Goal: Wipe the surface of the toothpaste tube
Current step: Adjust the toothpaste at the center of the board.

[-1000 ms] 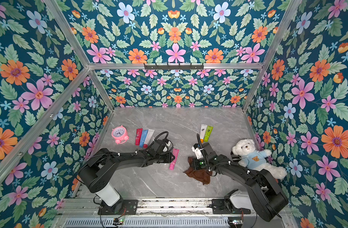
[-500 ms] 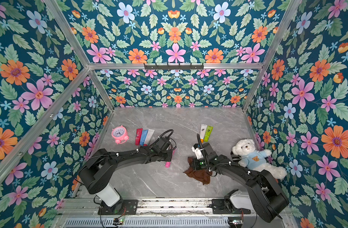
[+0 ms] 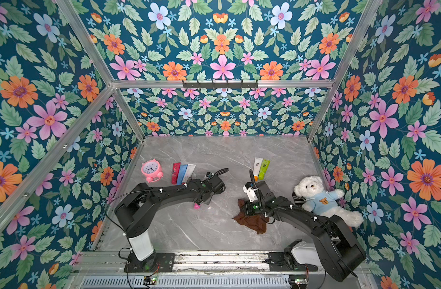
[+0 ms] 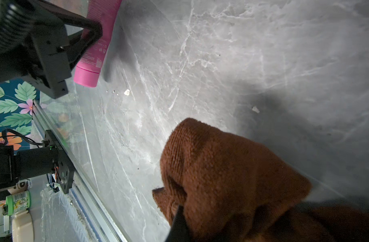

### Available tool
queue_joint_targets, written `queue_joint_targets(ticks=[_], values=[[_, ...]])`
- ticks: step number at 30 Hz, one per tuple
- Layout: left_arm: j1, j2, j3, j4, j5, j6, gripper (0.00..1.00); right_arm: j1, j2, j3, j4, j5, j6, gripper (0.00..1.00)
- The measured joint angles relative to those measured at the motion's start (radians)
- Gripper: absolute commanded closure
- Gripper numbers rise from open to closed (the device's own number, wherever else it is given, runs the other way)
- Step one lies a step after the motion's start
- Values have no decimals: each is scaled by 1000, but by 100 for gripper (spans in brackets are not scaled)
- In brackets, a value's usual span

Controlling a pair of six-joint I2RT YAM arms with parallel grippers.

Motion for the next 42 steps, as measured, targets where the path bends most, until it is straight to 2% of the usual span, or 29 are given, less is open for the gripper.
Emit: queue_joint_targets(ticks=[4,9,15,18,23,28,32,36,42], values=[[-48,60,37,-5,-37,-11,73,0,2,0,0,0,-2,100],[-101,83,60,-1,-50,-16,71,0,8,2,0,0,-3,100],[-144,34,38,66,34,-20,71,0,13,3,0,0,-3,100],[-145,-32,5,105,68,-29,67,0,14,3,0,0,-7,100],[-143,-206,-95,167,96,-44,44,0,21,6,2,0,-7,100],[-130,-387,-288,259,166,-72,29,0,32,15,2,-2,-9,100],[-98,-464,-447,342,228,-90,27,0,35,16,2,-3,-10,100],[-66,-495,-538,425,277,-93,30,0,36,16,2,-3,-10,100],[-16,-462,-596,533,333,-81,48,0,39,17,2,-3,-10,100]])
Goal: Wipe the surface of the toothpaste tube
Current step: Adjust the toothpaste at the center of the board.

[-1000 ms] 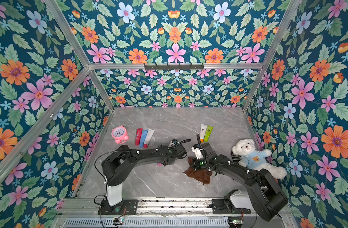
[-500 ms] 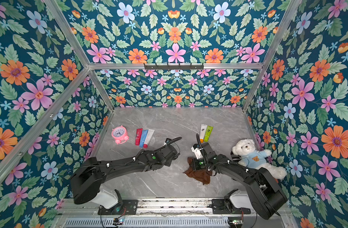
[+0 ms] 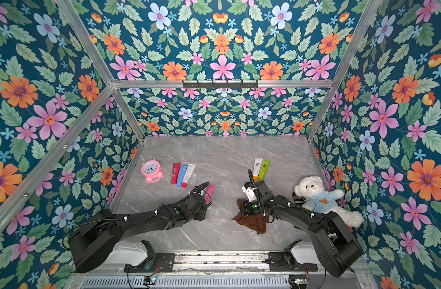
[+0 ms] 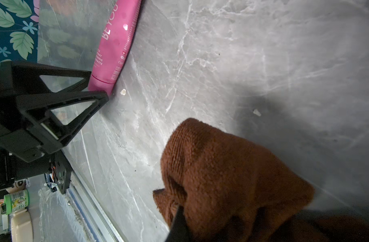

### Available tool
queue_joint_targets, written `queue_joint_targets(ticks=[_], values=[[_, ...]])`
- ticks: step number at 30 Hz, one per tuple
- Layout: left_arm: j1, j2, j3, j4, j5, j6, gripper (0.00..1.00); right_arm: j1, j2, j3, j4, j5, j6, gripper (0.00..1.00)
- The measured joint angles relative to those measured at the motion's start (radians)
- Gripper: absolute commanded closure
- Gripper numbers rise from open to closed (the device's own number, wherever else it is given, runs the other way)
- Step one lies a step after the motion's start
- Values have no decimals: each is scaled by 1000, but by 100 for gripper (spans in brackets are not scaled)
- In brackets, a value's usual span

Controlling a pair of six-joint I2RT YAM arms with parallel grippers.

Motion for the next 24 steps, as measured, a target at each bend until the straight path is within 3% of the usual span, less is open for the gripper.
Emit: queue_joint_targets(ticks=[11,18,24], values=[[-6,42,3,91,72,79,80,0,-57,10,-24,-12,-8,100],[-122,51,26,91,120,152,85,1,-77,73,-60,-67,-31,100],[-190,78,27,114,106,183,87,33,72,191,-83,-82,-45,100]])
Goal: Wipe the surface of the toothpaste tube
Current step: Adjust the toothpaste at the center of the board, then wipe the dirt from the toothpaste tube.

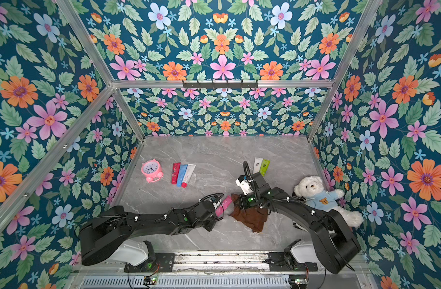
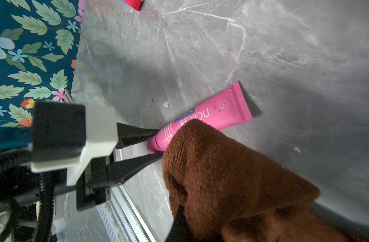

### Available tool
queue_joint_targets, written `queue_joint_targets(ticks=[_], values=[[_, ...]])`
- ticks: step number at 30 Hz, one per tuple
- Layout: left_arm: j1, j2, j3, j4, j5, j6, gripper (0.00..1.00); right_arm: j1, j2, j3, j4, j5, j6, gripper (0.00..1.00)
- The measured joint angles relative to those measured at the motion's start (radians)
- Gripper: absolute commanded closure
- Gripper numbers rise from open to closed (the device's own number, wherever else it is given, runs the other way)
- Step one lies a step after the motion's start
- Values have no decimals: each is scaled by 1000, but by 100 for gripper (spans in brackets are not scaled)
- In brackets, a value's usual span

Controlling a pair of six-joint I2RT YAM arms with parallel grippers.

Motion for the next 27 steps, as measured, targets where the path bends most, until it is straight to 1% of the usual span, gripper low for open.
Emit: queue_joint_targets(ticks=[8,13,18,21,24,27], values=[[-29,-13,-29,35,-19,17,93,29,219,143,-18,13,-26,100],[-30,-26,-49,51,-27,17,96,39,315,160,-18,29,-41,100],[-32,-22,-50,58,-30,17,99,42,341,139,32,19,-41,100],[-33,-18,-48,58,-32,17,100,57,340,120,58,34,-40,100],[-33,-17,-47,57,-33,16,100,89,325,99,92,72,-29,100],[-33,-17,-47,55,-33,13,100,135,298,68,138,138,2,100]])
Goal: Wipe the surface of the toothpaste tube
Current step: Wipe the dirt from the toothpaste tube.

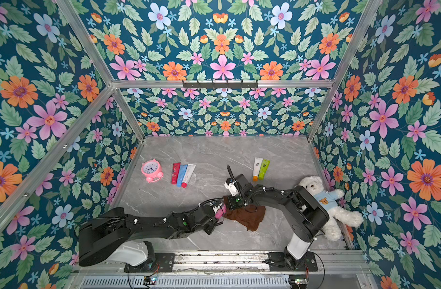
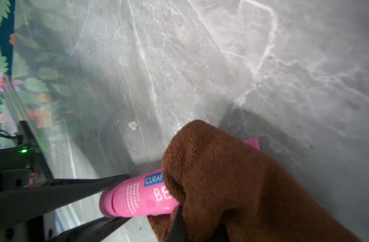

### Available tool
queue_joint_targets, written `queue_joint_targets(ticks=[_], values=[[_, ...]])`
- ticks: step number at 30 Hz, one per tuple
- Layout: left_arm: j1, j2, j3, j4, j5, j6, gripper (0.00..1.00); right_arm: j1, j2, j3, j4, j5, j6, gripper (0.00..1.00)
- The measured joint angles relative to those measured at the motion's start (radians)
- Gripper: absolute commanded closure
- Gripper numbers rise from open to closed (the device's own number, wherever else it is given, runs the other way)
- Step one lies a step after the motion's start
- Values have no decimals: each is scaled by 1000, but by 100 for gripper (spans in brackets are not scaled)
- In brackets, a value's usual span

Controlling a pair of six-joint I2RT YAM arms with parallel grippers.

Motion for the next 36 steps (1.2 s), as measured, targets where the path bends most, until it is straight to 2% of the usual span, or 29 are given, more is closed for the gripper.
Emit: queue_joint_targets(ticks=[5,9,12,16,20,26,30,36], values=[[0,2,0,-16,-3,-13,100,70,-8,-52,122,82,69,100],[-1,5,2,-22,-12,-26,100,62,7,-80,208,65,105,100],[0,2,1,-24,-14,-26,100,16,9,-93,240,-13,112,100],[1,-3,-5,5,-7,0,100,-73,-8,-85,186,-118,113,100],[2,4,-5,26,0,1,100,-124,-22,-56,84,-130,90,100],[1,9,-2,27,0,4,100,-130,-10,-30,43,-142,77,100],[0,15,2,27,-2,5,100,-106,-20,-61,77,-151,86,100],[0,28,11,34,2,5,100,18,-93,-123,102,-197,150,100]])
